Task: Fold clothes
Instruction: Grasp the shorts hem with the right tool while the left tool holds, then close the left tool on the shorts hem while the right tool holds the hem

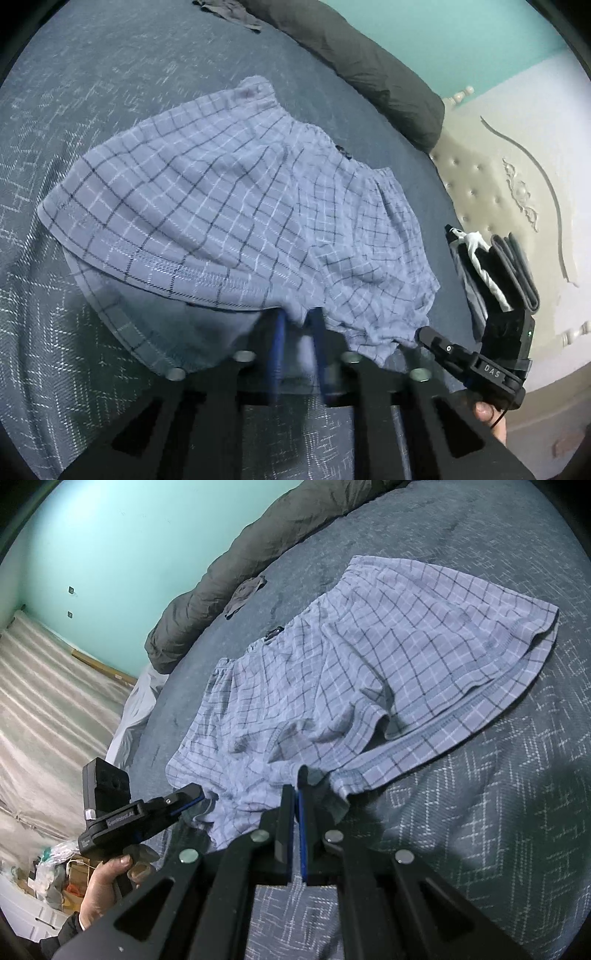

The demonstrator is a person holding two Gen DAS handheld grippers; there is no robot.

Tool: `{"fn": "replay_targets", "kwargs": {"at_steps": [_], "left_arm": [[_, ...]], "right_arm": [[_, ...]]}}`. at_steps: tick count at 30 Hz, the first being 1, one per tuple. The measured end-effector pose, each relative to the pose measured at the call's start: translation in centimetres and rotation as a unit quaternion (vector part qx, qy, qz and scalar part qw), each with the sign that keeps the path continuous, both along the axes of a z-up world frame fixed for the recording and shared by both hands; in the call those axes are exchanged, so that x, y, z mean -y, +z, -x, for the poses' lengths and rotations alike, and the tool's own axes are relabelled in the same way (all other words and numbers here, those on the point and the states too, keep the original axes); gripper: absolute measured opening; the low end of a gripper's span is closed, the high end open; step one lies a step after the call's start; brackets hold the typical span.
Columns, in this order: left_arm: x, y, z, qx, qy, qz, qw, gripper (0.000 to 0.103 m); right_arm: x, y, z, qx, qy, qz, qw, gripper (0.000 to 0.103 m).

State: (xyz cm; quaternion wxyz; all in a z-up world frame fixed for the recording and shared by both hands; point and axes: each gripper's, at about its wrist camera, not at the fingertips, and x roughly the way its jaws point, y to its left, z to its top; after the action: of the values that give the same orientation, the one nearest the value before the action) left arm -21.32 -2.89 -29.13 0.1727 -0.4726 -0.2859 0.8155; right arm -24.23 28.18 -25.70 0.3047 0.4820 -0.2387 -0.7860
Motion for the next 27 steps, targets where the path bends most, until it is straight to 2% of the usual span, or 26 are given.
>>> {"fn": "replay_targets", "kwargs": {"at_steps": [4, 9, 14, 21, 27], "left_arm": [[-0.3, 1.2, -0.2, -0.019, -0.006, 0.006, 0.9998, 0.001], [0.3, 2.1, -0.4, -0.03, -0.002, 0.009, 0.9995, 0.001], [0.6, 1.7, -0.8, -0.018, -0.005, -0.002, 0.9998, 0.001], [0.5, -0.1, -1.1, 0.012, -0.013, 0.008, 0.9998, 0.001], [0.3, -0.2, -1.2, 0.013, -0.014, 0.009, 0.9998, 0.001]], "right_arm": [[0.0, 0.0, 0.0, -0.002, -0.001, 0.001, 1.0, 0.002], [0.1, 0.3, 0.0, -0.009, 0.0, 0.001, 1.0, 0.002], [0.0, 0.4, -0.1, -0.009, 0.0, 0.0, 1.0, 0.002], [-0.2, 0.2, -0.3, 0.0, 0.004, -0.017, 1.0, 0.002], [-0.5, 0.4, -0.7, 0.006, 0.003, -0.026, 1.0, 0.002]]}}
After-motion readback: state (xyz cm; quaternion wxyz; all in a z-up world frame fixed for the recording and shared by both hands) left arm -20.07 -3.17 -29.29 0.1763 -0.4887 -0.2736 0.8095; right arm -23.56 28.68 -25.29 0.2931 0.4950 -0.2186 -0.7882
